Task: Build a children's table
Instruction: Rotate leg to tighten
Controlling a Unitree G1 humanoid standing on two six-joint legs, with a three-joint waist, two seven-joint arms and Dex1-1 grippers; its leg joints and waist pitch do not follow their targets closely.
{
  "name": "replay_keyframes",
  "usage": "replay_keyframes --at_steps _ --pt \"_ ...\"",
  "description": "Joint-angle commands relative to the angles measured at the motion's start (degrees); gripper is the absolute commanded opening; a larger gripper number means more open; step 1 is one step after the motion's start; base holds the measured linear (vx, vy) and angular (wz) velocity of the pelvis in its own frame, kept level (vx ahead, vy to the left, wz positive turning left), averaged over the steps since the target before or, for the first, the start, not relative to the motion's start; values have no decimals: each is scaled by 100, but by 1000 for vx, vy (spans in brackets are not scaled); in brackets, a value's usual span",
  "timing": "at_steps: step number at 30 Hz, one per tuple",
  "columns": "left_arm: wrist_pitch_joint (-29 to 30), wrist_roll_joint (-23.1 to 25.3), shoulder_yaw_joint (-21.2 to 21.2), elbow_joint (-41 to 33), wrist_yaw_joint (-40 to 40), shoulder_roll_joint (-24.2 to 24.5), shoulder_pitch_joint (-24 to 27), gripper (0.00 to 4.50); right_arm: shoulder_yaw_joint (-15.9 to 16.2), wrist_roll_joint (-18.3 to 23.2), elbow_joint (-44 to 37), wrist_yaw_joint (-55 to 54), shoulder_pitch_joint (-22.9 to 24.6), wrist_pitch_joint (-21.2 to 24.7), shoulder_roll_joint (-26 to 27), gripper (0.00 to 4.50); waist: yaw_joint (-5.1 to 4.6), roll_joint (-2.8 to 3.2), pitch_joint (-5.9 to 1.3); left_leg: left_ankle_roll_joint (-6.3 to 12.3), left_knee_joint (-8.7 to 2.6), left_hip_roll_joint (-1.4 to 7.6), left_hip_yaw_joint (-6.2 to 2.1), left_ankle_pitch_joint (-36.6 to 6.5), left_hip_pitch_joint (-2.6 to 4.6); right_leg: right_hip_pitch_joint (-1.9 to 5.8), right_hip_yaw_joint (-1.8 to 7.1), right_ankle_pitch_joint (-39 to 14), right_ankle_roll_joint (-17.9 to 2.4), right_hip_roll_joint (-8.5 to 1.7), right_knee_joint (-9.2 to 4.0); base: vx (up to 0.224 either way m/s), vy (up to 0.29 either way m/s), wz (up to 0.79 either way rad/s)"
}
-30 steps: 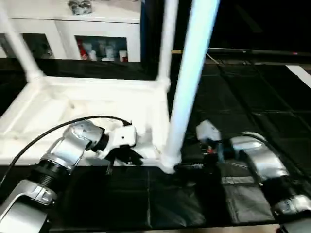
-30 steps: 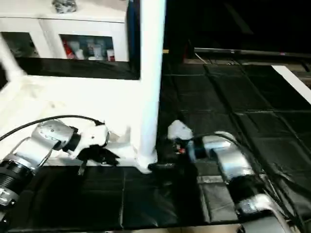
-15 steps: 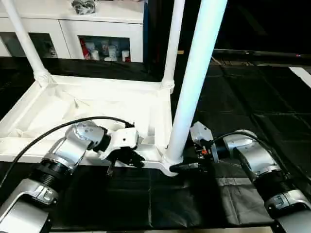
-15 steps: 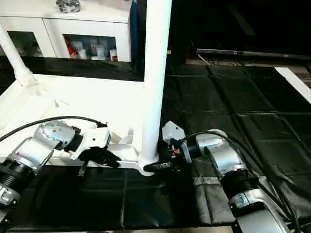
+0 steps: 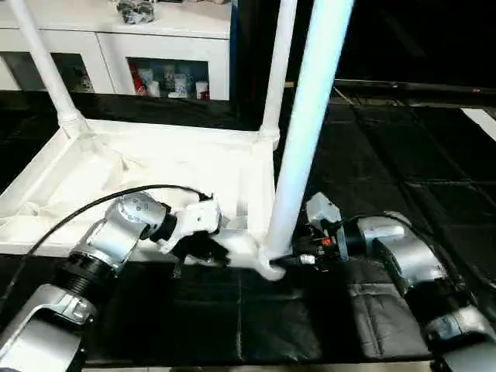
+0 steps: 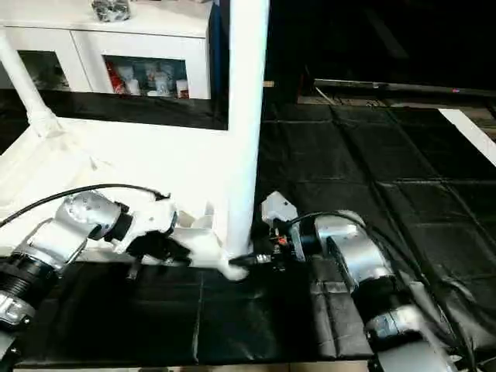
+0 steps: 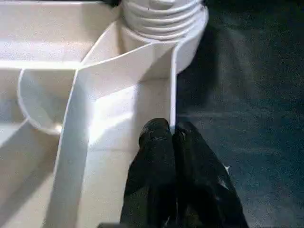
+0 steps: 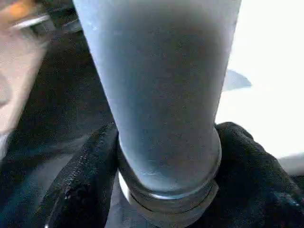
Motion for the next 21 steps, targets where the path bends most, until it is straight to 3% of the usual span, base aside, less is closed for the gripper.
replay_keyframes --at_steps 1,2,6,7,8,12,16,17,21 --pt "433 -5 63 -254 664 -380 -42 0 54 36 -208 -673 16 267 358 272 -72 34 -302 -63 -425 131 -20 -1540 25 274 290 -2195 -875 -335 -493 0 0 0" --pt "872 -26 204 -358 1119 -642 -23 0 -56 -45 -166 -1306 30 345 629 272 -80 36 -318 -106 -423 121 -28 -1571 37 279 280 -2448 -754 -348 -517 0 0 0" --pt "1506 -12 410 -493 1946 -1207 -22 0 -168 -378 -10 -2481 -55 603 1087 270 -221 20 -304 -135 -427 101 -47 -1589 -4 268 263 -2565 -674 -331 -548 0 0 0" --pt "1598 -6 448 -501 2094 -1310 -32 0 -193 -426 5 -2668 -77 691 1168 270 -244 22 -308 -108 -420 94 -42 -1596 13 254 263 -2593 -664 -329 -572 0 0 0" --pt "1741 19 505 -500 2346 -1475 -60 0 -248 -455 65 -2955 -143 771 1316 270 -259 48 -321 -83 -412 89 -42 -1545 12 258 270 -2483 -693 -327 -560 0 0 0" --pt "2200 72 661 -579 3010 -1984 -147 0 -283 -759 222 -4020 -394 945 1733 270 -299 48 -334 -59 -404 89 -33 -1338 -2 264 274 -2057 -820 -310 -525 0 0 0" --pt "2292 153 615 -643 3107 -2017 -156 0 -268 -768 290 -4067 -464 811 1826 270 -290 46 -355 50 -395 85 -18 -1133 -30 295 288 -1488 -882 -293 -478 0 0 0" --pt "2300 160 608 -660 3102 -2001 -147 0 -309 -725 281 -4043 -464 811 1842 305 -293 47 -357 60 -395 88 -18 -1095 -35 301 289 -1371 -908 -289 -462 0 0 0" --pt "2293 181 592 -758 3005 -1831 -81 0 -416 -570 96 -3823 -387 888 1813 346 -295 56 -361 110 -387 89 -11 -1025 -29 319 294 -1067 -1022 -292 -432 0 0 0"
